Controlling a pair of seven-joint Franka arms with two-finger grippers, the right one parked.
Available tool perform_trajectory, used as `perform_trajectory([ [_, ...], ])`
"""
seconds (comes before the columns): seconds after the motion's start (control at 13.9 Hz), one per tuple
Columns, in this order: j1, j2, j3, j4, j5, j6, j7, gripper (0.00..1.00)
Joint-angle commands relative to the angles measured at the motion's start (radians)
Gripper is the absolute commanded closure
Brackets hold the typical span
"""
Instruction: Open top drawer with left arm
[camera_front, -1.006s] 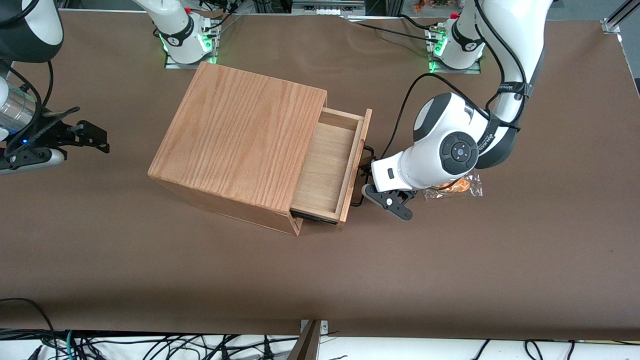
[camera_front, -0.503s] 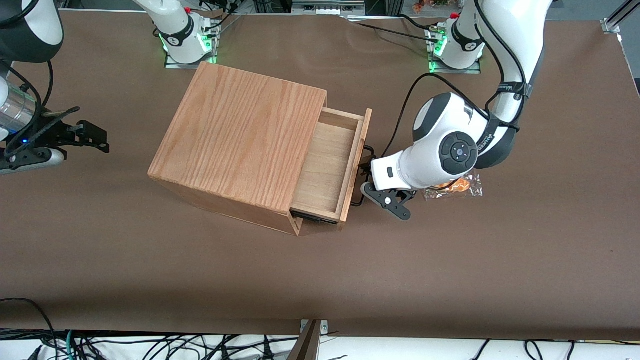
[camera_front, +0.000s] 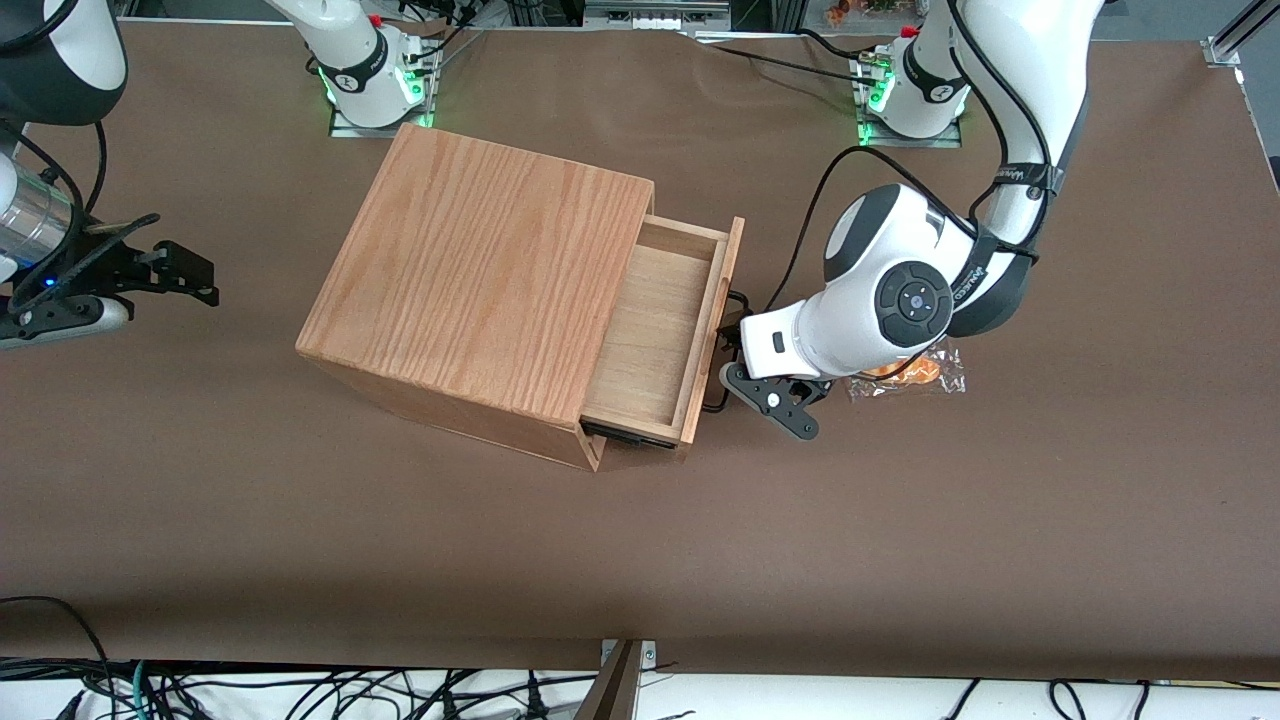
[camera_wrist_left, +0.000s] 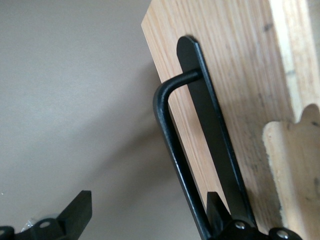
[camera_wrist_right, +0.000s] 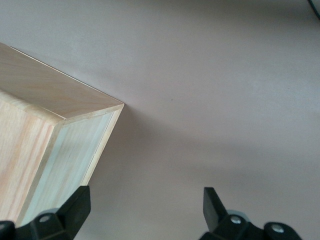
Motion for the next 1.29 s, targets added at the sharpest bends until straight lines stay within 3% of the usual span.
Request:
perform_trajectory([
  [0.0, 0.043, -0.029, 0.01, -0.041, 0.076, -0.029, 0.051, 0.0],
  [0.86, 0.054, -0.033, -0.001, -0.027, 0.058, -0.086, 0.085, 0.0],
  [1.22, 0.073, -0.054, -0.007, -0.021, -0.043, -0.149, 0.077, 0.0],
])
